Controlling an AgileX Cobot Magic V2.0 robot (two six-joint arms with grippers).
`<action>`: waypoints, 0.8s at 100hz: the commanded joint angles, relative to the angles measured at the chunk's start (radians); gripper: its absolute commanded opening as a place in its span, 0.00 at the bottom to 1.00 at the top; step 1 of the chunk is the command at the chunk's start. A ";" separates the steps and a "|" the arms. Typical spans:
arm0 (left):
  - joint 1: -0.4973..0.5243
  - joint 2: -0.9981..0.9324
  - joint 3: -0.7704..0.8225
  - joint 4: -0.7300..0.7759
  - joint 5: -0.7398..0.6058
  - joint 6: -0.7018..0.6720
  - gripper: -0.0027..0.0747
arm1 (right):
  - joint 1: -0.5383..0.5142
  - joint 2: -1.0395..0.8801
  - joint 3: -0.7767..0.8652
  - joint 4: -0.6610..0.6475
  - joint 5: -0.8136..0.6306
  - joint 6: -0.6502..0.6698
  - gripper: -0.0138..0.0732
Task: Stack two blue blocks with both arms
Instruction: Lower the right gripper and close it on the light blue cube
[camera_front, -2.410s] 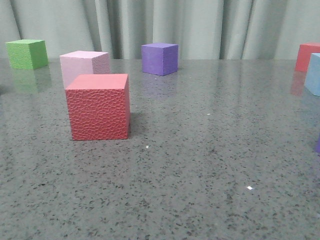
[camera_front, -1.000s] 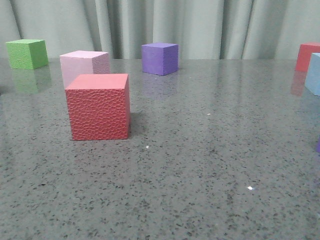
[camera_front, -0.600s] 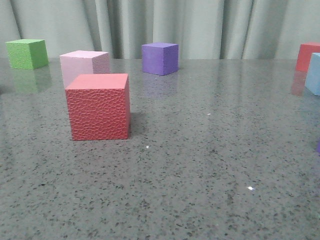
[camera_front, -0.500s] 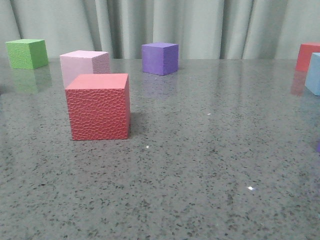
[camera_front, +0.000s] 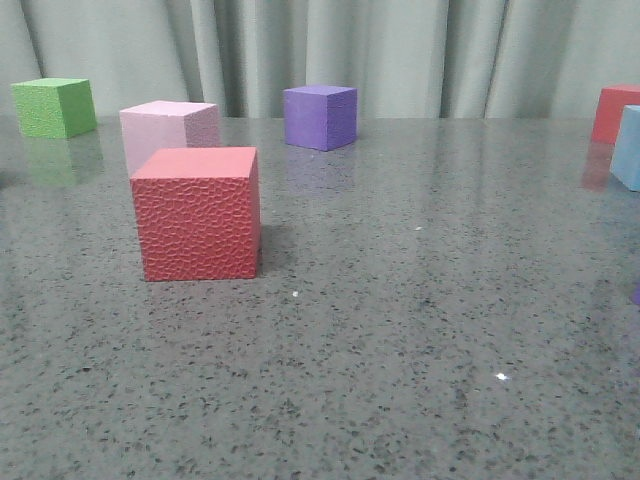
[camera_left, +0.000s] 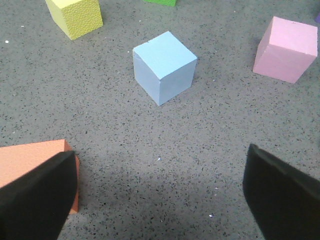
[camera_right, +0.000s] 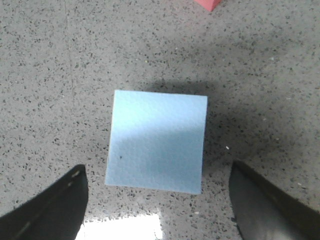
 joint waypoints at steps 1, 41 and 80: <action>0.002 0.007 -0.032 0.003 -0.059 -0.001 0.86 | -0.005 -0.020 -0.035 0.002 -0.053 -0.012 0.83; 0.002 0.007 -0.032 0.003 -0.059 -0.001 0.86 | -0.005 0.058 -0.040 0.002 -0.099 -0.012 0.83; 0.002 0.007 -0.032 0.003 -0.059 -0.001 0.86 | -0.005 0.113 -0.041 0.002 -0.112 -0.012 0.80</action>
